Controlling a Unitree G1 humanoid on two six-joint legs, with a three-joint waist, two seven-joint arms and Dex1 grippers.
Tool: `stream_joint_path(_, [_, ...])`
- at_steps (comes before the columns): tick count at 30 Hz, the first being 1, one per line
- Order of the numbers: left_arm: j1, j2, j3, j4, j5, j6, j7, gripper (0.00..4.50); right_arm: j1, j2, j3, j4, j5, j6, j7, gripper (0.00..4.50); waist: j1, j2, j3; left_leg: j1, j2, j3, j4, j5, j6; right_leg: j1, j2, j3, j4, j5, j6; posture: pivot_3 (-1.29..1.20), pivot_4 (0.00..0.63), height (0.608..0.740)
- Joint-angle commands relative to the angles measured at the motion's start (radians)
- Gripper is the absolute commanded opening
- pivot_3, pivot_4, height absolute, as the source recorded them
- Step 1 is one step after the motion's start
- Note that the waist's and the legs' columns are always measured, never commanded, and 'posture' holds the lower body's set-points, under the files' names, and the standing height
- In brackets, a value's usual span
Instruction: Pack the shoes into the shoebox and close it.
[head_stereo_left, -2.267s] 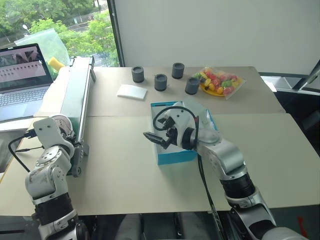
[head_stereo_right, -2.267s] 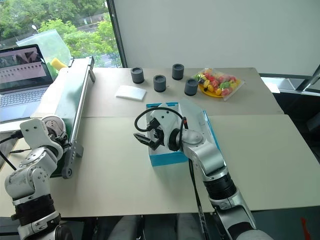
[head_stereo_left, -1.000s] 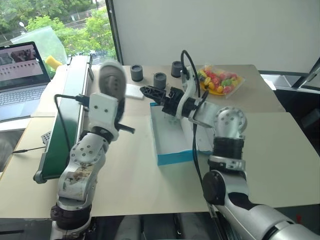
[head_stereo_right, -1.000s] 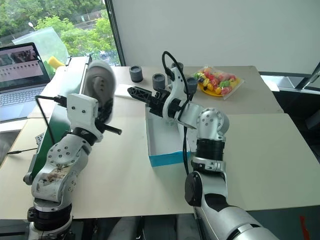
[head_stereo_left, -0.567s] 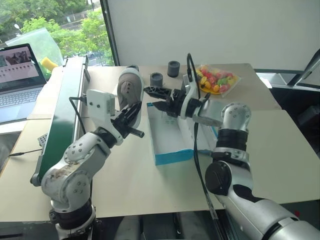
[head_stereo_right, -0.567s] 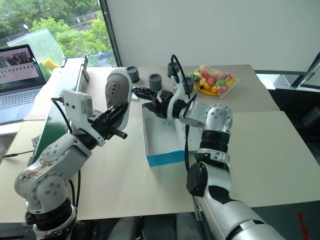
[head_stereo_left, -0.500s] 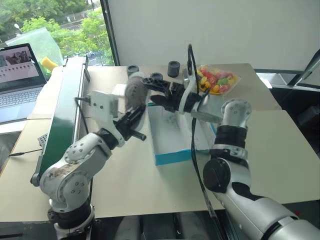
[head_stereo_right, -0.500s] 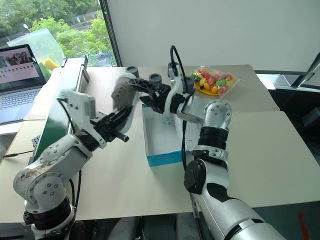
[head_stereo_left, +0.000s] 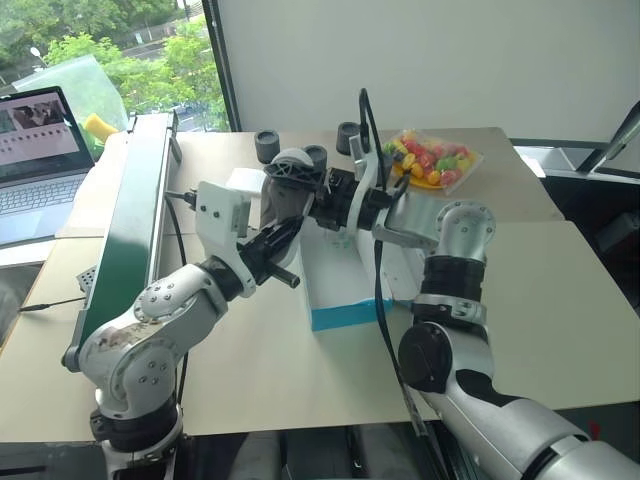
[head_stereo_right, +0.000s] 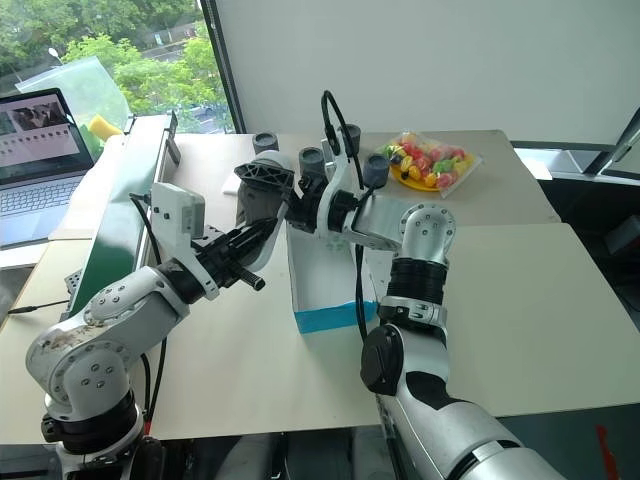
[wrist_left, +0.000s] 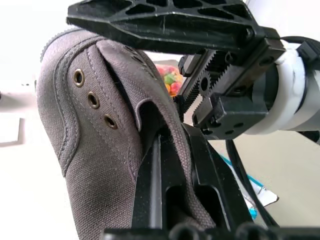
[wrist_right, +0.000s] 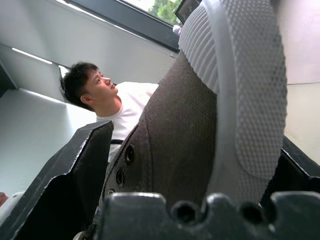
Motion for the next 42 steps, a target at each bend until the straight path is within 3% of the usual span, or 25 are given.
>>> stream_joint_path(1, [-0.008, 0.023, -0.01, -0.014, 0.005, -0.039, -0.003, 0.0, -0.005, 0.016, 0.004, -0.047, 0.054, -0.01, -0.002, 3.24, 0.0, 0.0, 0.0, 0.0, 0.0, 0.0, 0.0, 0.0, 0.0, 0.0, 0.0, 0.0, 0.0, 0.0, 0.0, 0.0, 0.15, 0.74])
stream_joint_path(8, [-0.006, 0.032, -0.011, 0.003, 0.003, -0.057, 0.006, 0.0, 0.006, 0.046, 0.0, -0.064, 0.09, -0.008, -0.031, 0.89, 0.0, 0.0, 0.0, 0.0, 0.0, 0.0, 0.0, 0.0, 0.0, 0.0, 0.0, 0.0, 0.0, 0.0, 0.0, 0.0, 0.15, 0.74])
stream_joint_path(10, [-0.004, 0.036, -0.012, 0.003, 0.005, -0.061, 0.007, 0.0, 0.013, 0.057, 0.003, -0.077, 0.115, -0.003, -0.037, 0.51, 0.0, 0.0, 0.0, 0.0, 0.0, 0.0, 0.0, 0.0, 0.0, 0.0, 0.0, 0.0, 0.0, 0.0, 0.0, 0.0, 0.15, 0.74])
stream_joint_path(16, [0.017, 0.074, -0.034, 0.002, 0.026, -0.08, 0.003, 0.0, 0.026, 0.079, 0.008, -0.107, 0.195, 0.019, -0.055, 0.49, -0.001, 0.0, 0.0, 0.0, 0.0, 0.0, 0.0, 0.0, 0.0, 0.0, 0.0, 0.0, 0.0, 0.0, 0.0, 0.0, 0.15, 0.74])
stream_joint_path(19, [0.03, 0.095, -0.048, 0.0, 0.038, -0.101, -0.006, 0.81, 0.042, 0.101, -0.001, -0.109, 0.229, -0.003, -0.111, 0.49, 0.0, 0.0, 0.0, 0.0, 0.0, 0.0, 0.0, 0.0, 0.0, 0.0, 0.0, 0.0, 0.0, 0.0, 0.0, 0.0, 0.15, 0.74])
stream_joint_path(22, [0.048, 0.146, -0.091, -0.018, 0.084, -0.135, -0.02, 1.97, 0.058, 0.116, -0.013, -0.108, 0.229, -0.075, -0.193, 0.49, 0.0, 0.0, 0.0, 0.0, 0.0, 0.0, 0.0, 0.0, 0.0, 0.0, 0.0, 0.0, 0.0, 0.0, 0.0, 0.0, 0.15, 0.74])
stream_joint_path(23, [0.058, 0.154, -0.094, -0.022, 0.093, -0.145, -0.02, 2.07, 0.059, 0.111, -0.015, -0.099, 0.217, -0.105, -0.216, 0.49, -0.001, 0.0, 0.0, 0.0, 0.0, 0.0, 0.0, 0.0, 0.0, 0.0, 0.0, 0.0, 0.0, 0.0, 0.0, 0.0, 0.15, 0.74])
stream_joint_path(32, [0.209, 0.229, -0.096, -0.081, 0.17, -0.237, -0.056, 2.07, 0.032, -0.116, 0.102, -0.012, -0.026, -0.314, -0.182, 0.49, 0.001, 0.001, 0.0, 0.0, 0.0, 0.001, 0.0, 0.0, 0.0, 0.0, 0.0, 0.001, -0.001, 0.0, 0.0, 0.0, 0.15, 0.74])
stream_joint_path(38, [0.305, 0.28, -0.033, -0.108, 0.148, -0.302, -0.163, 2.07, -0.076, -0.308, 0.219, 0.155, -0.145, -0.203, -0.096, 0.49, 0.002, 0.001, 0.001, -0.001, 0.0, 0.001, 0.0, 0.0, 0.0, -0.001, 0.0, 0.0, -0.002, 0.0, 0.0, 0.0, 0.15, 0.74])
stream_joint_path(42, [0.382, 0.348, -0.026, -0.1, 0.185, -0.431, -0.298, 2.07, -0.142, -0.364, 0.293, 0.263, -0.202, -0.066, -0.042, 0.49, -0.008, 0.003, 0.002, 0.001, 0.001, 0.003, -0.003, 0.0, 0.0, -0.001, 0.001, 0.002, -0.002, -0.001, -0.001, 0.0, 0.15, 0.74])
